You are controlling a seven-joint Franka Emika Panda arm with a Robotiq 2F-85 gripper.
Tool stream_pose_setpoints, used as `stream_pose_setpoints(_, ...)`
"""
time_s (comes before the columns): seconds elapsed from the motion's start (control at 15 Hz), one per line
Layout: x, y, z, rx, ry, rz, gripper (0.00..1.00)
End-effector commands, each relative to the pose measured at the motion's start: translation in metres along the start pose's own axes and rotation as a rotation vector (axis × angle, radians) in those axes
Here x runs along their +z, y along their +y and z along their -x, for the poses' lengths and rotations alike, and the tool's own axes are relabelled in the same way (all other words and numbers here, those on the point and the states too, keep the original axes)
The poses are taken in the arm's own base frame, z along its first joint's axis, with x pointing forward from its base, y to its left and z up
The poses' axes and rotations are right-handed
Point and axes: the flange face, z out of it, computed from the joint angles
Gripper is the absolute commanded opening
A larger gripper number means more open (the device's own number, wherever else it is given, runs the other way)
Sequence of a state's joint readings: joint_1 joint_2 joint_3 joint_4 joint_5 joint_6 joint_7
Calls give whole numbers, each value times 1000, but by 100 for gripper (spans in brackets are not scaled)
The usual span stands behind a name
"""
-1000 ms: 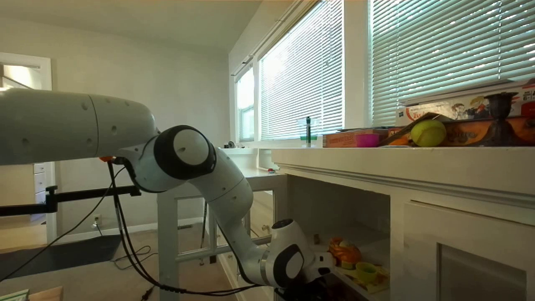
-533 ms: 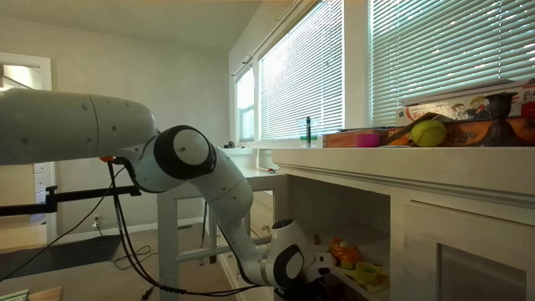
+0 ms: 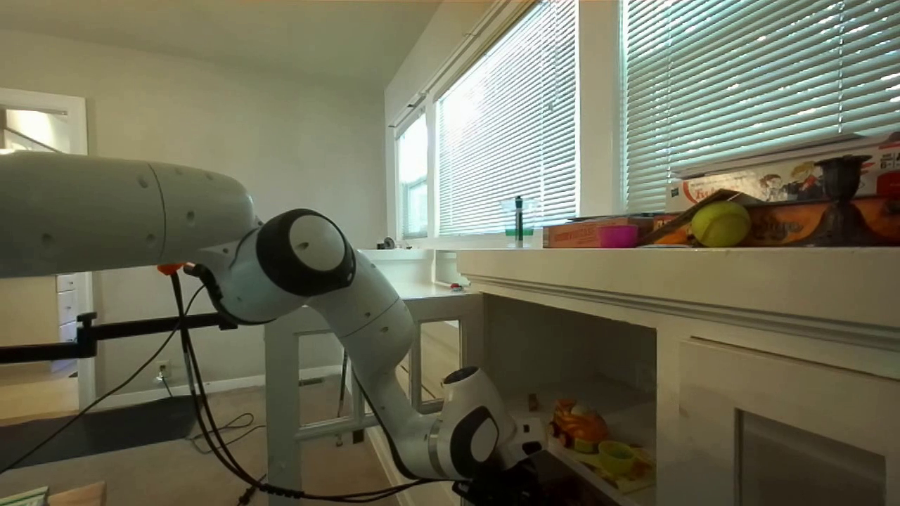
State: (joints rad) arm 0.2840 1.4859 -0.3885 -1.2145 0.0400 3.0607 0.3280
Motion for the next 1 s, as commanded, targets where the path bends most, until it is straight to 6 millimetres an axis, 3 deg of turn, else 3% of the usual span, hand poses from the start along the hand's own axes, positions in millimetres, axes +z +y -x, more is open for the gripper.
stream_pose_setpoints(0.0, -5, -5, 8, -10, 39, 21, 100)
stream_pose_setpoints(0.93, 0, 30, 5, 14, 52, 72, 100)
